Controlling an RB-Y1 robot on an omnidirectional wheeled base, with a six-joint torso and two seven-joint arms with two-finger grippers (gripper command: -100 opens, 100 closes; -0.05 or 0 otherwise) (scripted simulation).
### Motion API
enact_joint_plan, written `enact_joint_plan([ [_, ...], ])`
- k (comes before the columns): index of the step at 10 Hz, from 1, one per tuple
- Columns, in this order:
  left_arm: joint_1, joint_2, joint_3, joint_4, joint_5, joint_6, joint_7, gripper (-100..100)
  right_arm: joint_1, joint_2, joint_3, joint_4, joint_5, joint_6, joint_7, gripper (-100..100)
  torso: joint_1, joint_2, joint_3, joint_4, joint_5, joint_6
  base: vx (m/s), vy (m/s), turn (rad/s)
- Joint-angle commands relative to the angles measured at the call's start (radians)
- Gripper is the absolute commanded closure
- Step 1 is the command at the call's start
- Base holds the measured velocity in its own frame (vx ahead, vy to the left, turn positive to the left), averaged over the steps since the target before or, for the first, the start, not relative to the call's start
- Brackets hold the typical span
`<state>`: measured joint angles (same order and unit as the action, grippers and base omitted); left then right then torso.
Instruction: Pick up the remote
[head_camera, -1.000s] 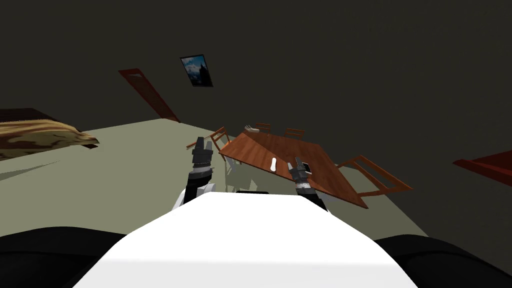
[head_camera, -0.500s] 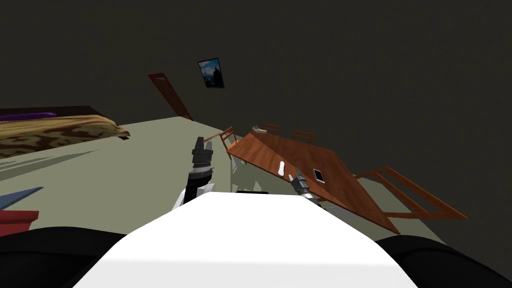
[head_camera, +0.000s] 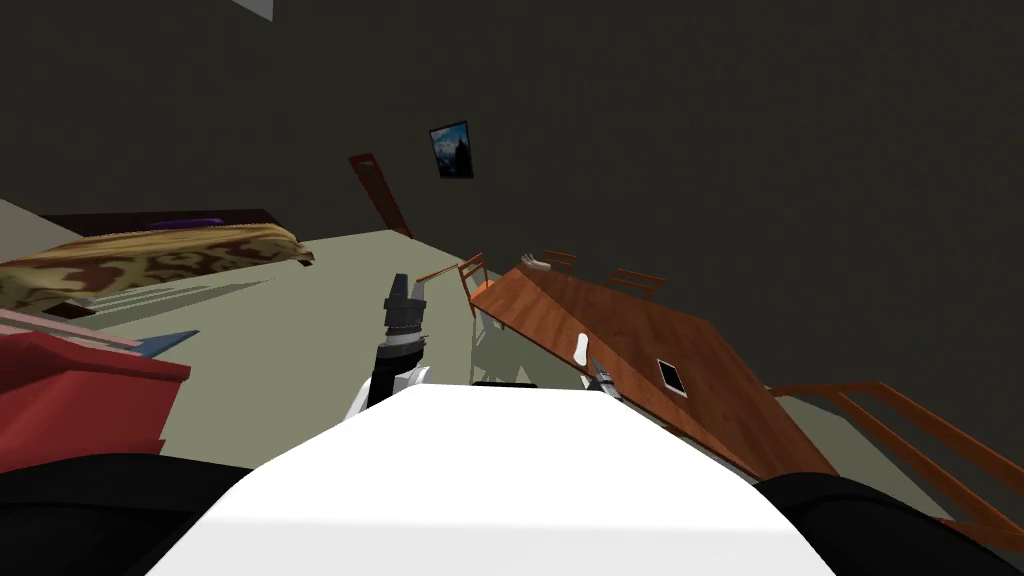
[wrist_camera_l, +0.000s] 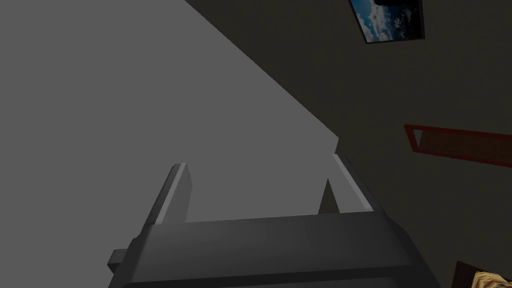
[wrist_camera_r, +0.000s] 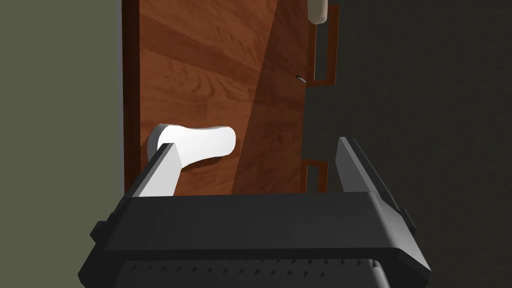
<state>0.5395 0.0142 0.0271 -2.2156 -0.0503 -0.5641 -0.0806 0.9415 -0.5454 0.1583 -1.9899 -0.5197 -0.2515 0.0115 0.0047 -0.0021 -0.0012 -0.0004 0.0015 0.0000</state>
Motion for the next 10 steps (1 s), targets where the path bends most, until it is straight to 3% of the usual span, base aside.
enact_joint_plan([
  [1,0.000,0.000,0.000,0.000,0.000,0.000,0.000,0,0.035,-0.037,0.008,0.042,-0.047,0.027,0.014,-100,0.000,0.000,0.000,0.000,0.000,0.000,0.055,0.060,0.361],
  [4,0.000,0.000,0.000,0.000,0.000,0.000,0.000,0,0.092,-0.090,0.031,0.118,-0.112,0.066,0.047,-100,-0.002,-0.001,0.000,0.000,0.000,0.000,0.066,0.049,0.340],
  [6,0.000,0.000,0.000,0.000,0.000,0.000,0.000,0,0.092,-0.090,0.031,0.118,-0.112,0.066,0.047,-100,-0.002,0.001,0.000,0.000,-0.001,0.000,0.029,0.017,0.112],
  [8,0.000,0.000,0.000,0.000,0.000,0.000,0.000,0,0.141,-0.139,0.055,0.190,-0.168,0.104,0.083,-100,-0.003,0.002,0.001,0.000,-0.001,-0.001,0.061,0.028,0.408],
  [9,0.000,0.000,0.000,0.000,0.000,0.000,0.000,0,0.141,-0.139,0.055,0.198,-0.168,0.104,0.083,-100,-0.003,-0.001,0.000,0.000,-0.001,-0.001,0.068,0.018,0.313],
  [10,0.000,0.000,0.000,0.000,0.000,0.000,0.000,0,0.164,-0.162,0.067,0.239,-0.193,0.121,0.103,-100,-0.003,-0.001,0.000,0.000,-0.001,0.000,0.062,0.011,0.377],
])
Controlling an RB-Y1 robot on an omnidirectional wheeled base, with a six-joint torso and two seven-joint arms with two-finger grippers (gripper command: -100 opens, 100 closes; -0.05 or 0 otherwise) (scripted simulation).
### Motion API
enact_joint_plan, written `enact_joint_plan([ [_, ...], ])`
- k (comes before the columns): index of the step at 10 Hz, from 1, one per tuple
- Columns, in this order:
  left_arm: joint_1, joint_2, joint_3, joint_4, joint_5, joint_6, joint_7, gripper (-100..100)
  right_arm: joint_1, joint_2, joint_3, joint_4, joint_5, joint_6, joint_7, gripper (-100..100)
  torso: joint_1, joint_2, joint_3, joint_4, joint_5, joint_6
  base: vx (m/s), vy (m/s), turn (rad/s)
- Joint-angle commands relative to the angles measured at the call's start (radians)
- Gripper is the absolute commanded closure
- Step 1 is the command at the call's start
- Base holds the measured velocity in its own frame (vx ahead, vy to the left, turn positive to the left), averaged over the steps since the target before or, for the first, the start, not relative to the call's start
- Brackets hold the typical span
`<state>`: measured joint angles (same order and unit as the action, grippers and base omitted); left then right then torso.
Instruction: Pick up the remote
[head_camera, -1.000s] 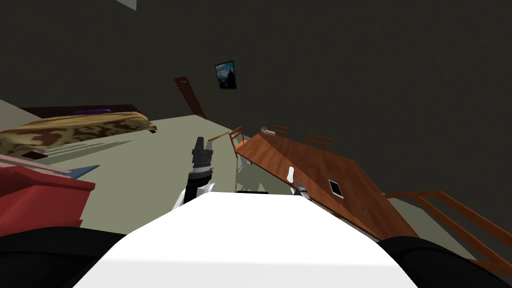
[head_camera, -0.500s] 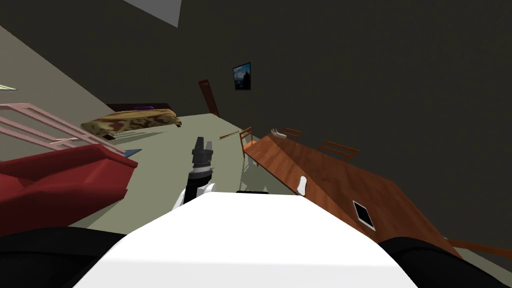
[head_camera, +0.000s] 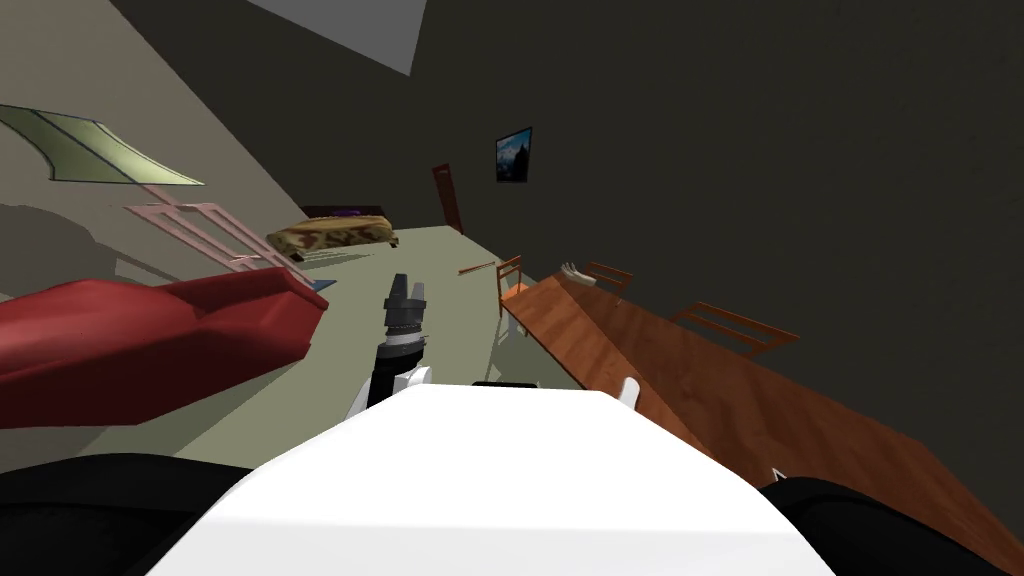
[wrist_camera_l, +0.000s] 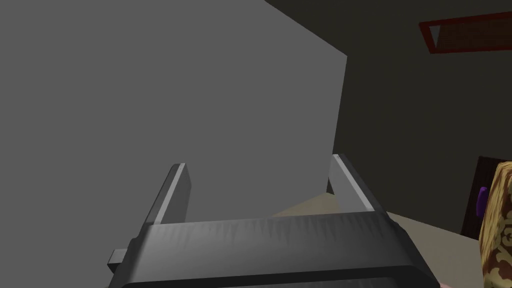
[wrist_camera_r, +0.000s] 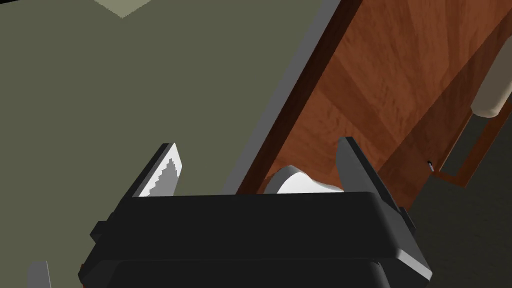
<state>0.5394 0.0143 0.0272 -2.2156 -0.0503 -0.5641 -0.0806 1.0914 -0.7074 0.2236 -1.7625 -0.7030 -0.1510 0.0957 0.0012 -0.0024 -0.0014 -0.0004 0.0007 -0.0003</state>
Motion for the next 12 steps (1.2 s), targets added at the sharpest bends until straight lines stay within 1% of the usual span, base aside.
enact_joint_plan([
  [1,0.000,0.000,0.000,0.000,0.000,0.000,0.000,0,0.014,0.000,0.001,0.011,-0.010,0.021,0.018,-100,0.000,0.000,0.000,0.000,0.000,0.000,0.045,-0.002,0.271],
  [2,0.000,0.000,0.000,0.000,0.000,0.000,0.000,0,0.036,-0.022,0.014,0.051,-0.033,0.037,0.038,-100,0.000,0.001,0.001,0.000,0.000,0.001,0.047,0.003,0.446],
  [3,0.000,0.000,0.000,0.000,0.000,0.000,0.000,0,0.036,-0.022,0.014,0.051,-0.033,0.037,0.038,-100,-0.001,0.001,0.001,0.000,0.000,0.000,0.043,-0.005,0.251],
  [5,0.000,0.000,0.000,0.000,0.000,0.000,0.000,0,0.077,-0.066,0.037,0.128,-0.072,0.069,0.076,-100,0.000,0.001,0.000,0.000,0.000,0.000,0.069,0.006,0.412],
  [6,0.000,0.000,0.000,0.000,0.000,0.000,0.000,0,0.077,-0.066,0.037,0.128,-0.072,0.069,0.076,-100,0.000,-0.001,0.000,0.000,0.000,0.000,0.058,-0.009,0.343],
  [7,0.000,0.000,0.000,0.000,0.000,0.000,0.000,0,0.095,-0.087,0.049,0.164,-0.088,0.083,0.094,-100,-0.001,0.000,0.000,0.000,0.000,0.000,0.053,-0.020,0.403],
  [8,0.000,0.000,0.000,0.000,0.000,0.000,0.000,0,0.095,-0.087,0.049,0.164,-0.088,0.083,0.094,-100,-0.001,0.000,0.000,0.000,0.000,0.000,0.039,-0.024,0.216],
  [9,0.000,0.000,0.000,0.000,0.000,0.000,0.000,0,0.111,-0.106,0.060,0.195,-0.102,0.096,0.112,-100,-0.001,0.001,0.001,0.000,0.000,0.001,0.037,-0.012,0.400],
  [10,0.000,0.000,0.000,0.000,0.000,0.000,0.000,0,0.111,-0.106,0.060,0.198,-0.102,0.096,0.112,-100,-0.001,0.001,0.001,0.000,0.000,0.000,0.028,-0.020,0.202],
  [11,0.000,0.000,0.000,0.000,0.000,0.000,0.000,0,0.124,-0.124,0.070,0.229,-0.115,0.109,0.128,-100,0.000,0.002,0.001,0.001,0.000,0.002,0.037,-0.018,0.342],
  [12,0.000,0.000,0.000,0.000,0.000,0.000,0.000,0,0.124,-0.124,0.070,0.229,-0.115,0.109,0.128,-100,0.000,0.002,0.001,0.001,0.000,0.001,0.028,-0.027,0.171],
])
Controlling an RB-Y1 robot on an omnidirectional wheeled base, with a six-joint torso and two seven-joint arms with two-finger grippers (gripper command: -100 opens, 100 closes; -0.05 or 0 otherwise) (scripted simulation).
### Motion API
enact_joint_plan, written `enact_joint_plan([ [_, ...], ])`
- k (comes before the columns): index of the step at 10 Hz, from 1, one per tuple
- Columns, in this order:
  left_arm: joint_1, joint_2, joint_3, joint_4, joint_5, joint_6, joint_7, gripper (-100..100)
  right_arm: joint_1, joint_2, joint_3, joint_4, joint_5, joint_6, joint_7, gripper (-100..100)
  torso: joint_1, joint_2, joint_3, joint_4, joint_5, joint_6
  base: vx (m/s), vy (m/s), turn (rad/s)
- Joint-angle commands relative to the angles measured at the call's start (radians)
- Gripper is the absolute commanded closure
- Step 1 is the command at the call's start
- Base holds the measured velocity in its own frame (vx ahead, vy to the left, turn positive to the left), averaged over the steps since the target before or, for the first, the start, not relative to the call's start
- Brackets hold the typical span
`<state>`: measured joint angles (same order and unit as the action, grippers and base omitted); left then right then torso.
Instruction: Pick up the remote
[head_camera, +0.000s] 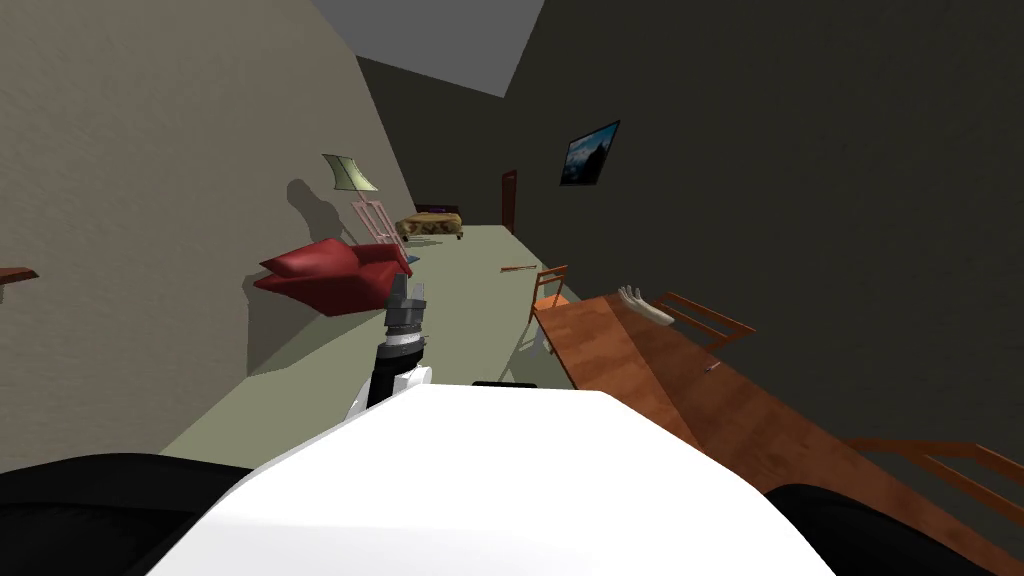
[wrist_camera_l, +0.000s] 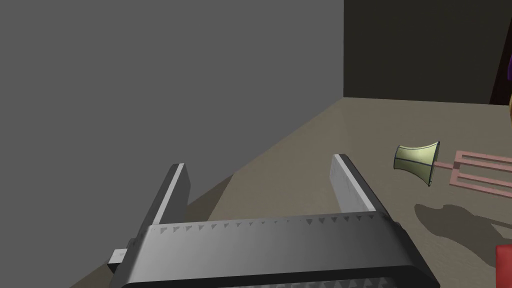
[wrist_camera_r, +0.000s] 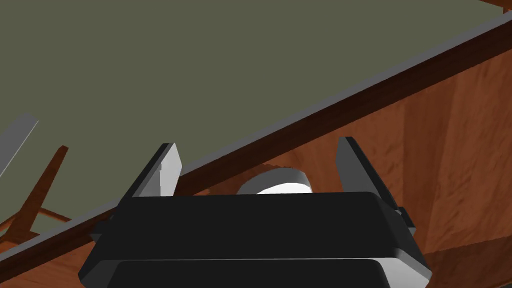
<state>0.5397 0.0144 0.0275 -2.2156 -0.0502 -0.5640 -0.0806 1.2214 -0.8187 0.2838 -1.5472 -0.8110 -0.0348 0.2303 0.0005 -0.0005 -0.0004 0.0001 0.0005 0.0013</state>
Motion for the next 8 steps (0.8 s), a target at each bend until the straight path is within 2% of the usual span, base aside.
enact_joint_plan([
  [1,0.000,0.000,0.000,0.000,0.000,0.000,0.000,0,0.004,-0.029,0.020,0.042,-0.017,0.004,0.008,-100,0.000,0.000,0.000,0.000,0.000,0.000,0.024,-0.036,0.336],
  [4,0.000,0.000,0.000,0.000,0.000,0.000,0.000,0,0.018,-0.062,0.046,0.109,-0.039,0.035,0.043,-100,-0.004,-0.001,-0.001,0.000,-0.001,-0.001,0.036,-0.080,0.408],
  [7,0.000,0.000,0.000,0.000,0.000,0.000,0.000,0,0.007,-0.070,0.068,0.153,-0.051,0.060,0.067,-100,-0.004,0.000,0.000,0.000,-0.001,0.000,0.007,-0.096,0.265],
  [8,0.000,0.000,0.000,0.000,0.000,0.000,0.000,0,0.004,-0.070,0.071,0.153,-0.050,0.046,0.059,-100,-0.005,0.001,0.001,0.000,-0.001,0.000,-0.013,-0.055,0.058],
])
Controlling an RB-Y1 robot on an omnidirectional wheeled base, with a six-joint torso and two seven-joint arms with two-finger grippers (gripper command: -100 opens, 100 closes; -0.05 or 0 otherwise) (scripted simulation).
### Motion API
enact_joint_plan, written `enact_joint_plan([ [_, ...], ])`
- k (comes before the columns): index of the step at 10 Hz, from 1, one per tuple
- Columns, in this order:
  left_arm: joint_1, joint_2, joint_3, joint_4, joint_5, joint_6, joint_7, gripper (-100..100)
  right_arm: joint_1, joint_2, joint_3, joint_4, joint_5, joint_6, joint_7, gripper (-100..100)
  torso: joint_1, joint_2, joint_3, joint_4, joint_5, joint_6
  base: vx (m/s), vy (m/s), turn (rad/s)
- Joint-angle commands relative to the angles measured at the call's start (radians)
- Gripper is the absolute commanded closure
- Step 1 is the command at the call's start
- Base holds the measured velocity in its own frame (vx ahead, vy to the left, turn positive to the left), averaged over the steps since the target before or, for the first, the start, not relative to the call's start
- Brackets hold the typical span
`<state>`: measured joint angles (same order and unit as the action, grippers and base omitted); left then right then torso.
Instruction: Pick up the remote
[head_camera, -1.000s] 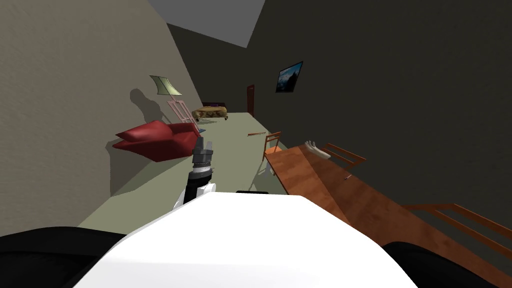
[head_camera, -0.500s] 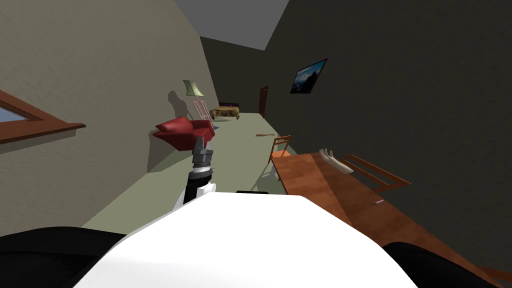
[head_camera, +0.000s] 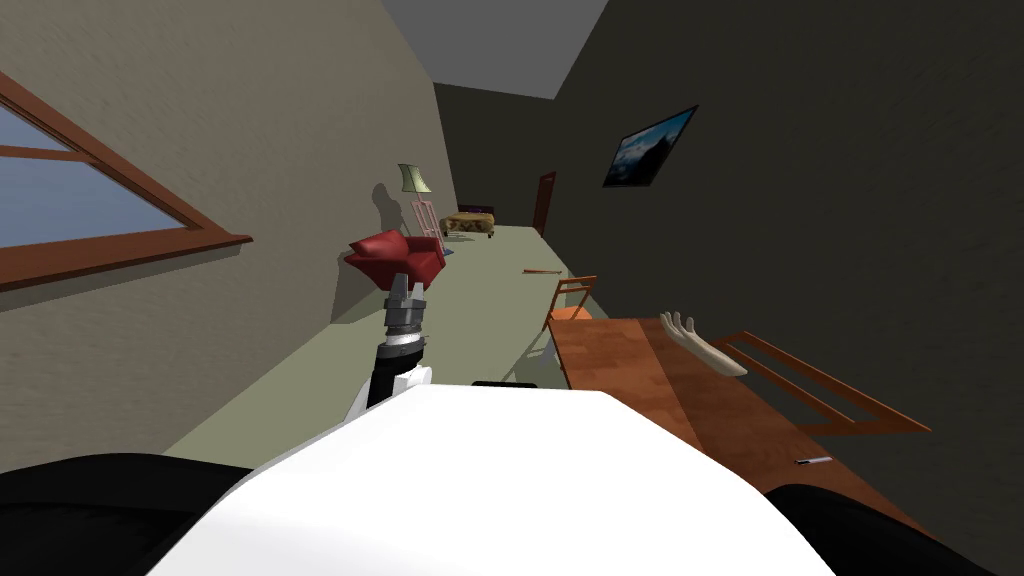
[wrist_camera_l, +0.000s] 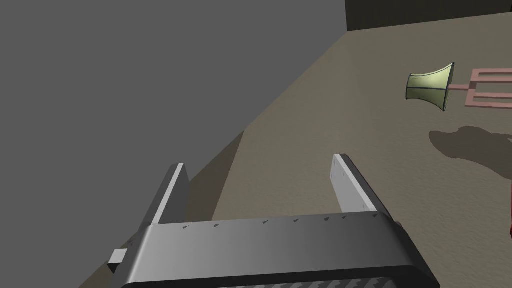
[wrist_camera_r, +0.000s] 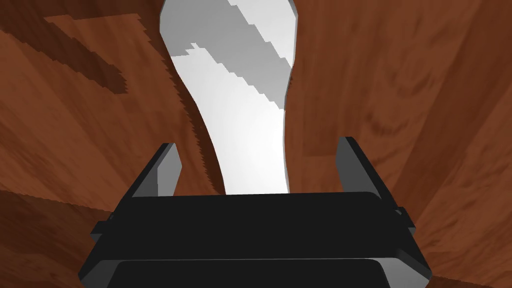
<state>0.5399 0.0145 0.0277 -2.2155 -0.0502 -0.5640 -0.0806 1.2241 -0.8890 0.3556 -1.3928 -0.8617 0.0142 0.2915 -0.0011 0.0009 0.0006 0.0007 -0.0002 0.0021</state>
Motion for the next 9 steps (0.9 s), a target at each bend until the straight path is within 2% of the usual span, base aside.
enact_joint_plan([
  [1,0.000,0.000,0.000,0.000,0.000,0.000,0.000,0,0.000,0.000,0.000,0.000,0.000,0.000,0.000,0,0.000,0.000,0.000,0.000,0.000,0.000,-0.001,-0.011,-0.007],
  [2,0.000,0.000,0.000,0.000,0.000,0.000,0.000,0,-0.031,0.028,0.006,0.030,0.022,0.008,-0.005,-100,0.003,0.000,0.000,0.000,0.001,0.000,-0.007,-0.026,0.010],
  [5,0.000,0.000,0.000,0.000,0.000,0.000,0.000,0,-0.078,0.070,0.016,0.074,0.055,0.020,-0.013,-100,0.002,0.000,0.000,0.000,0.001,0.000,-0.014,-0.035,0.009],
  [6,0.000,0.000,0.000,0.000,0.000,0.000,0.000,0,-0.066,0.061,0.013,0.063,0.048,0.017,-0.010,-100,0.002,0.000,0.000,0.000,0.001,0.000,-0.005,-0.013,0.004],
  [7,0.000,0.000,0.000,0.000,0.000,0.000,0.000,0,-0.068,0.061,0.014,0.065,0.049,0.018,-0.011,100,0.003,0.000,0.000,0.000,0.001,0.000,0.000,0.000,0.000],
  [9,0.000,0.000,0.000,0.000,0.000,0.000,0.000,0,-0.067,0.061,0.015,0.065,0.049,0.018,-0.011,100,0.004,-0.001,0.000,0.000,0.001,0.000,0.000,0.000,0.000],
])
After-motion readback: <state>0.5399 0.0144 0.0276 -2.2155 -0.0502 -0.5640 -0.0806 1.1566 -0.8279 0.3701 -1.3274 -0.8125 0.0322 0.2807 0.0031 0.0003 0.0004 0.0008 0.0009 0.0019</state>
